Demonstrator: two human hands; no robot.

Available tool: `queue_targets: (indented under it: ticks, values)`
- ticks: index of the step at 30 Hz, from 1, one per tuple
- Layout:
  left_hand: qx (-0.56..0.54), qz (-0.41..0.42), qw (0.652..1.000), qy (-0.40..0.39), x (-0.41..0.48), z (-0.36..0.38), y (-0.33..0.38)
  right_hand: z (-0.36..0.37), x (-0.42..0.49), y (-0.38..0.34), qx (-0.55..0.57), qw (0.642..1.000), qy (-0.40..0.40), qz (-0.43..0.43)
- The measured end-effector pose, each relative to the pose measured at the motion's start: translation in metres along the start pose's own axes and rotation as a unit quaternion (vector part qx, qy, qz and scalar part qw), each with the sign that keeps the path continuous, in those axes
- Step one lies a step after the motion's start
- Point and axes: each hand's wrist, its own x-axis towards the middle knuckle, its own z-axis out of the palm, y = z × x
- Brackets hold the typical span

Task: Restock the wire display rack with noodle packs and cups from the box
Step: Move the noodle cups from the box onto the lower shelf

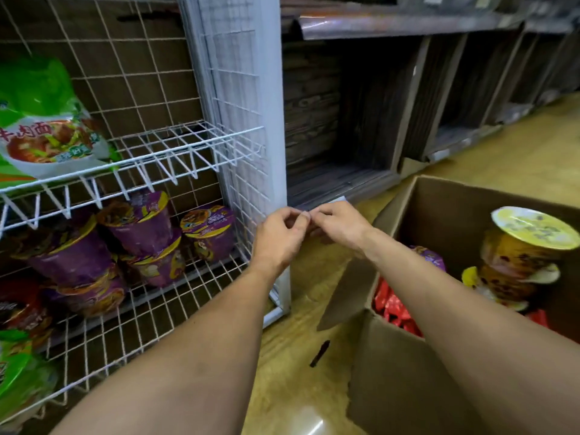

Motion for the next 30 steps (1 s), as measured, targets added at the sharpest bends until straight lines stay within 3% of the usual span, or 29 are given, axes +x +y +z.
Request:
queue_targets:
  ticks: [12, 17, 24, 30]
  values:
    - [0.035, 0.066, 0.997, -0.033, -0.015, 0.111, 0.077, -0.096, -0.034, 0.056, 0.056, 0.982, 0.169, 0.056]
    - [0.049, 0.101, 0.990, -0.083, -0.019, 0.149, 0.090, -0.120, -0.051, 0.091, 0.063, 0.977, 0.181, 0.098]
    - [0.065, 0.070, 0.990, -0.105, -0.016, 0.195, 0.089, -0.137, -0.056, 0.129, 0.057, 0.974, 0.171, 0.141]
    - [0.095, -0.037, 0.983, -0.151, -0.009, 0.239, 0.067, -0.141, -0.053, 0.169, 0.049, 0.963, 0.177, 0.198]
